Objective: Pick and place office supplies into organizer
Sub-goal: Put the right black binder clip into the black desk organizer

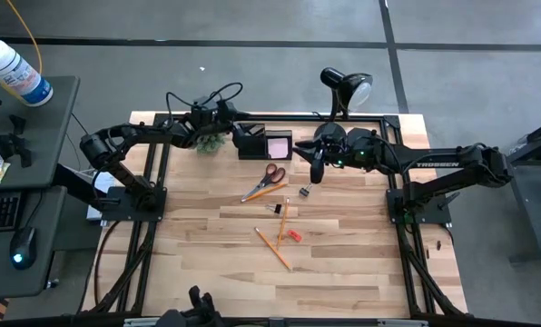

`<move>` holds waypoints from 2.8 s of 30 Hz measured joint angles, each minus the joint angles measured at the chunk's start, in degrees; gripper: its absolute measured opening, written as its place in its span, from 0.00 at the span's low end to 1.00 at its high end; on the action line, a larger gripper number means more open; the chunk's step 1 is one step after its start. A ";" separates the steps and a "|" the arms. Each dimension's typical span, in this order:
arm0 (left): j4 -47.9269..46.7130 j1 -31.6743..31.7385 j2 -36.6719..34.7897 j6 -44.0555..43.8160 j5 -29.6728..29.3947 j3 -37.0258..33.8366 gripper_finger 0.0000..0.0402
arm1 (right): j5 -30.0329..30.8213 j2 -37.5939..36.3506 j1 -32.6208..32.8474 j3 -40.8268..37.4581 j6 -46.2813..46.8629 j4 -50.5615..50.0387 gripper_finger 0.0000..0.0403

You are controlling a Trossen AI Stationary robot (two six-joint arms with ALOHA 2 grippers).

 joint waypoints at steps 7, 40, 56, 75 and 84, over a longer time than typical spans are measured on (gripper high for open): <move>2.35 -4.80 -2.25 -0.70 5.20 0.05 0.46 | -2.52 -2.92 0.01 0.00 0.27 -13.77 0.21; -11.45 -38.07 -3.76 -2.44 -2.71 1.83 0.41 | -17.88 10.35 -4.48 0.00 -46.55 -36.68 0.15; -16.15 -38.25 -3.76 -4.55 -0.60 1.90 0.41 | -18.56 22.54 -4.51 0.00 -66.81 -33.55 0.16; -16.31 -38.25 -3.76 -6.96 0.45 1.90 0.41 | -14.54 26.98 -7.99 0.00 -71.69 -25.94 0.18; -16.32 -38.25 -3.76 -6.96 0.45 1.90 0.41 | -16.88 27.15 -8.60 0.00 -72.97 -25.96 0.18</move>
